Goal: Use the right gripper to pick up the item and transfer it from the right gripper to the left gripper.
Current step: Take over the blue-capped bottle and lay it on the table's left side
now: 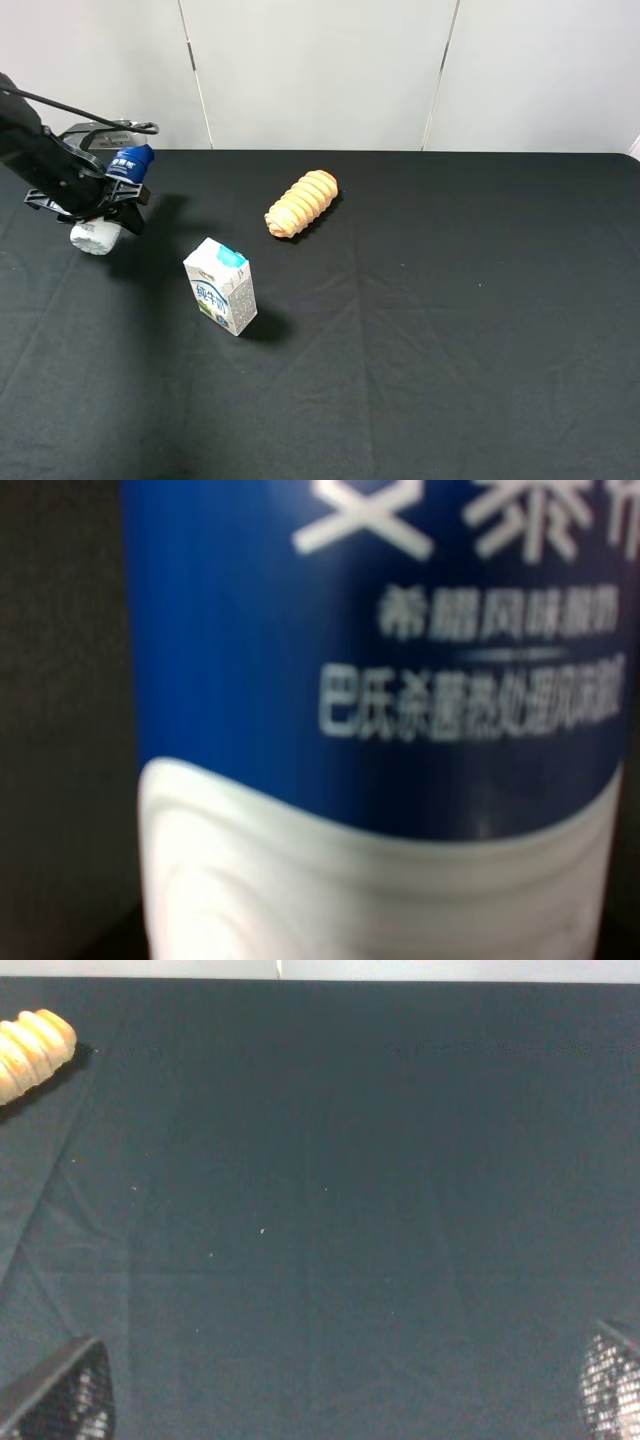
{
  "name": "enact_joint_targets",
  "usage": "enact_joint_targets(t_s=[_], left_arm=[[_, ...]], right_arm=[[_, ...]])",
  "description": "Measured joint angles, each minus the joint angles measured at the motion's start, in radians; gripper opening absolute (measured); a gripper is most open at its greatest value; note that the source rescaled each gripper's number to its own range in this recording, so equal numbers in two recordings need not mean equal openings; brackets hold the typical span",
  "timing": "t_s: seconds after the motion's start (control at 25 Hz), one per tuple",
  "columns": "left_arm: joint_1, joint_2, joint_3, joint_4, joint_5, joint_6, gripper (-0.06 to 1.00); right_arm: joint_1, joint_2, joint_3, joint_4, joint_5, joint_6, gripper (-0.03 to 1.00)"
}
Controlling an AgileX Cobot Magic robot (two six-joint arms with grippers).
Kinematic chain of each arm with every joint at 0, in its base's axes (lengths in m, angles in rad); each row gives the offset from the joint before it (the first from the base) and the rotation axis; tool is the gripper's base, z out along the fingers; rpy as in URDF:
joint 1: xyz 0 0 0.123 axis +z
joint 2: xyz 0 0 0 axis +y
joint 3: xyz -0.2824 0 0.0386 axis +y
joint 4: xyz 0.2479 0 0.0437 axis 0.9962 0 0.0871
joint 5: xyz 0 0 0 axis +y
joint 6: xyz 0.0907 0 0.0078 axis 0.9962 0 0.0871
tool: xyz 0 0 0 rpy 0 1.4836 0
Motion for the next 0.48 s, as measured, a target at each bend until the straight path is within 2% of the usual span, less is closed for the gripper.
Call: enact_joint_targets(t_s=[0.28, 0.44, 0.48], left_arm=[[0.000, 0.012, -0.009, -0.002, -0.008, 0.000, 0.02], [0.000, 0.012, -0.009, -0.002, 0.024, 0.001, 0.02], [0.000, 0.014, -0.009, -0.002, 0.034, 0.007, 0.06]], right_arm=[[0.000, 0.000, 0.000, 0.000, 0.000, 0.000, 1.00], [0.000, 0.000, 0.000, 0.000, 0.000, 0.000, 1.00], [0.000, 0.000, 0.000, 0.000, 0.000, 0.000, 1.00]])
